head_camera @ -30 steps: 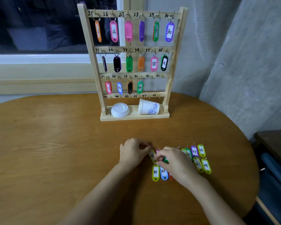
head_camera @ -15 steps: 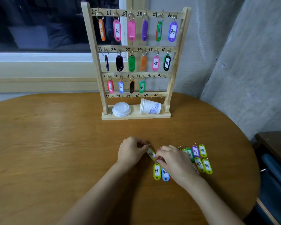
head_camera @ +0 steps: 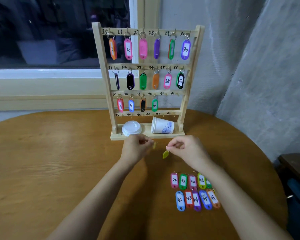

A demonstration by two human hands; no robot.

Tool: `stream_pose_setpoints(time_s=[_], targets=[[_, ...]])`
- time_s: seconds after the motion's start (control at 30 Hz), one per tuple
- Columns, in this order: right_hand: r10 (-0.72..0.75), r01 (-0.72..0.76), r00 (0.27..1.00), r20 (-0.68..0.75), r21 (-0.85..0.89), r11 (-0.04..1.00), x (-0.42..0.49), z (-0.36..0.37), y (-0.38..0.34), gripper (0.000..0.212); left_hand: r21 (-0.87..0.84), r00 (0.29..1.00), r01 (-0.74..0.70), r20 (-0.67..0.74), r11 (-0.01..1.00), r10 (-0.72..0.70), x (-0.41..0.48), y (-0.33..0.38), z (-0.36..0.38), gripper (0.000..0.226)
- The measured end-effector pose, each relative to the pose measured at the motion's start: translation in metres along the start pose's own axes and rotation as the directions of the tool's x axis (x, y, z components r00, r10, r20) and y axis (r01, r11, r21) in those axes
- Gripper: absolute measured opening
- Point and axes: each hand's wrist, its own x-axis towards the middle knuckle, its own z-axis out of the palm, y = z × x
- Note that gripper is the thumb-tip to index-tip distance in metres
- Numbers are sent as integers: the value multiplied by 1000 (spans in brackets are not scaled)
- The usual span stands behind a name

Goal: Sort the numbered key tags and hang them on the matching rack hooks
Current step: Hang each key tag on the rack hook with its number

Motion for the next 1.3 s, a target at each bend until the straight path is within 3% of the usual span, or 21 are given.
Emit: stream_pose_setpoints(time_s=[0.3, 0.57, 0.87, 1.07, 1.3], targets=[[-30, 55, 984, -174, 142, 988, 74, -26, -15, 20, -126, 991, -91, -109, 988, 77, 67, 49, -9, 11], [-85, 102, 960, -267, 48, 994, 98, -37, -21, 13, -64, 961, -178, -224, 982, 160, 103, 84, 4, 17], [-103, 101, 931, -350, -22, 995, 109, -45, -26, 5, 134, 934, -134, -313, 982, 170, 109, 89, 11, 20], [-115, 65, 915, -387, -138, 988, 121, -46, -36, 9, 279, 931, -119, -303, 953, 204, 110, 84, 13, 20], [-152, 39, 906, -396, -280, 959, 135, -39, -41, 10, 271, 939, -149, -262, 951, 222, 105, 78, 9, 15]])
